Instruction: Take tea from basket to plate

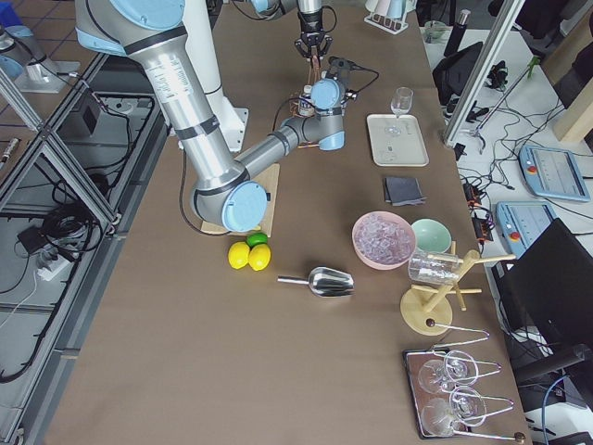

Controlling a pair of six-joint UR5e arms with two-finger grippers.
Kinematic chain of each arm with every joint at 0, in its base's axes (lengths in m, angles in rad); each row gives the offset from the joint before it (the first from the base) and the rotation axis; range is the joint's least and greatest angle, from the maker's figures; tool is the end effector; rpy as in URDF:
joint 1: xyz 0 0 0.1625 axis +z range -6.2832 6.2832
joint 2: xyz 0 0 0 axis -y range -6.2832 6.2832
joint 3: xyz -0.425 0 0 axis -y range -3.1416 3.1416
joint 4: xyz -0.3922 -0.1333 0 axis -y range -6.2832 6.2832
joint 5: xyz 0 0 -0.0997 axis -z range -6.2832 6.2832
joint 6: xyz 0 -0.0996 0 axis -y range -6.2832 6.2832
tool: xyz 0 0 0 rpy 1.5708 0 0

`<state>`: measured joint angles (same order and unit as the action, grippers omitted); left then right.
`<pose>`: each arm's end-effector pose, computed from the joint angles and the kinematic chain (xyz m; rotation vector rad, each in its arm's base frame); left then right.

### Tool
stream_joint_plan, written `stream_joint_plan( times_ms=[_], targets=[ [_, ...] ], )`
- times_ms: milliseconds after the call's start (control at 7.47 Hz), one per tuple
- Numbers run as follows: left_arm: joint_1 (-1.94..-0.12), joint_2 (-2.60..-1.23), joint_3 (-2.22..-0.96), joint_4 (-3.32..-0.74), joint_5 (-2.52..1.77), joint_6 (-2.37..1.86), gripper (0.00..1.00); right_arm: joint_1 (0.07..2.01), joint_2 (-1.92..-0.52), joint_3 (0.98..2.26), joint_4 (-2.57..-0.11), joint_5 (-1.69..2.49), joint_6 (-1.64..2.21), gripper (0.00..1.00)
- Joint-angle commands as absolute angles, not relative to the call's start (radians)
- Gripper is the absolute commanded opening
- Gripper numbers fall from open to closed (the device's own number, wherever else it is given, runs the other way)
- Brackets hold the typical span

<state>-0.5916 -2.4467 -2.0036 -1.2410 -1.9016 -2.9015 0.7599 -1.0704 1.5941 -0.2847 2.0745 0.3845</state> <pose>0.4101 -0.3971 0.0256 -0.7136 0.8948 -1.5765 -0.3796 -0.4783 0.2217 1.2887 -1.3194 -0.7551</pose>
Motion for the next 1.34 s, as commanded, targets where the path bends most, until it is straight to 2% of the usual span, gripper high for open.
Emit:
stream_joint_plan(
  times_ms=[0, 402, 670, 938, 1205],
  targets=[
    [-0.589, -2.448, -2.003, -1.241, -1.902, -2.902, 0.00, 0.834, -1.069, 1.676, -0.340, 2.134, 0.440, 0.00],
    [-0.588, -2.448, -2.005, -1.241, -1.901, -2.904, 0.00, 0.961, -1.046, 1.707, -0.376, 2.167, 0.437, 0.00],
    [-0.588, -2.448, -2.005, -1.241, -1.901, -2.905, 0.00, 1.014, -1.042, 1.631, -0.374, 2.149, 0.430, 0.00],
    [-0.588, -2.448, -2.006, -1.239, -1.901, -2.905, 0.00, 1.032, -0.970, 1.475, -0.354, 2.083, 0.394, 0.00],
    [-0.588, -2.450, -2.005, -1.239, -1.901, -2.910, 0.00, 1.022, -0.857, 1.207, -0.231, 1.943, 0.393, 0.00]
  ],
)
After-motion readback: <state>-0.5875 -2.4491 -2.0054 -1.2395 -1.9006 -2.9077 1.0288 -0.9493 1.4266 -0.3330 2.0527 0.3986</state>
